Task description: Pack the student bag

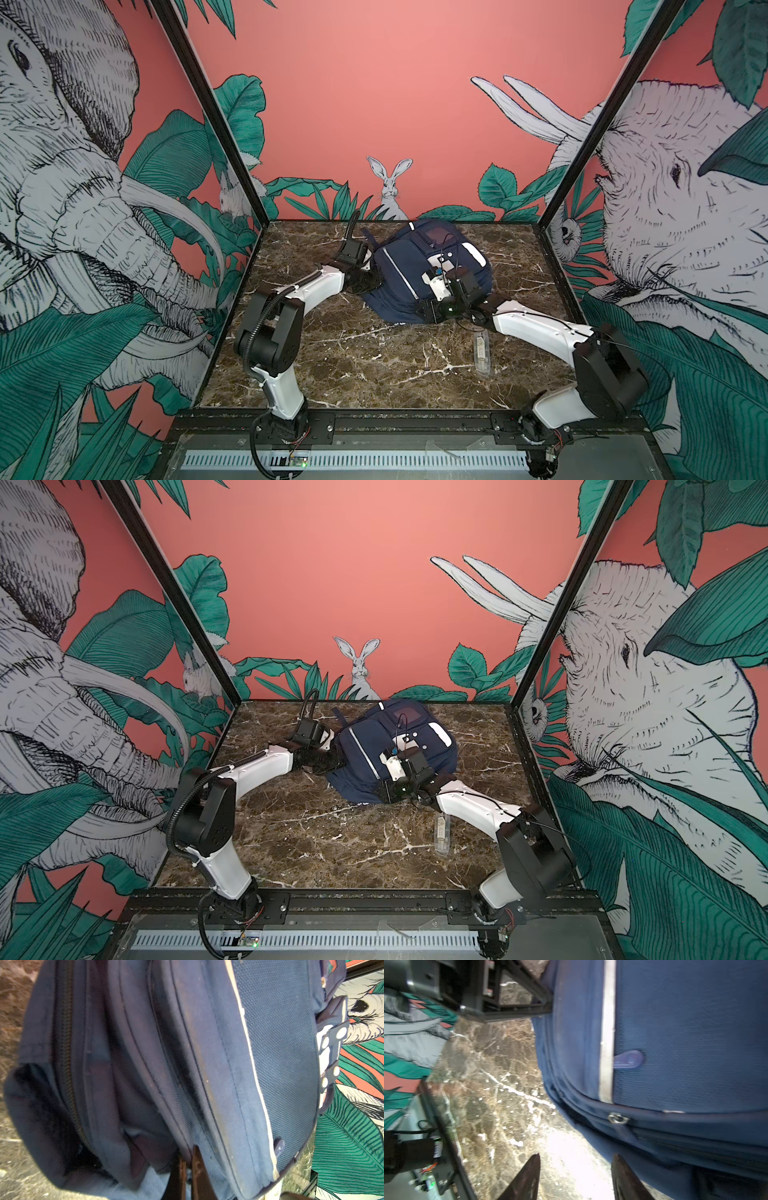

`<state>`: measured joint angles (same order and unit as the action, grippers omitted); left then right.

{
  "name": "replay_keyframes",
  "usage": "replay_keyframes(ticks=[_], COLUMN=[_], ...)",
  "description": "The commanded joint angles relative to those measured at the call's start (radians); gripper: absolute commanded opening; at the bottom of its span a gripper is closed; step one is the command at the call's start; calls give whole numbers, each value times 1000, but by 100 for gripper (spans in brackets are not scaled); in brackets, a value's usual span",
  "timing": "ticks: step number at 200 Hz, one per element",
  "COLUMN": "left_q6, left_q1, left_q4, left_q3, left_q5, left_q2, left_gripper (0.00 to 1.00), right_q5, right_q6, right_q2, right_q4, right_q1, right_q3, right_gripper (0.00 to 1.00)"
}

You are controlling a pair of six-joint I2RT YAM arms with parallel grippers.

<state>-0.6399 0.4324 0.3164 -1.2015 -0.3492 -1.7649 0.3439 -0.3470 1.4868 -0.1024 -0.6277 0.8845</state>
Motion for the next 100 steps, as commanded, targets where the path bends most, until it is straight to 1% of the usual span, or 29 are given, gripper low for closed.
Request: replay_keyframes(ticks=[1, 20, 52, 60, 100], left_q6=[-10, -16, -19, -18, -18], left_q1=[14, 15, 19, 19, 19], left_q4=[15, 10, 11, 11, 14], left_q3=[19, 23, 31, 35, 42], left_q5=[-15, -20, -19, -17, -13], left_q2=[64, 66, 77, 82, 90], left_gripper=[0, 0, 0, 0, 0], right_q5=[-129, -140, -136, -139, -156], right_q6=[26, 37, 37, 39, 34], right_q2=[0, 46, 105, 143, 141], right_q4=[5, 4, 29, 30, 25], right_q1=[-3, -3, -11, -13, -44], right_q3=[11, 50, 87, 91, 83], right_gripper=[51, 50, 42, 42, 36])
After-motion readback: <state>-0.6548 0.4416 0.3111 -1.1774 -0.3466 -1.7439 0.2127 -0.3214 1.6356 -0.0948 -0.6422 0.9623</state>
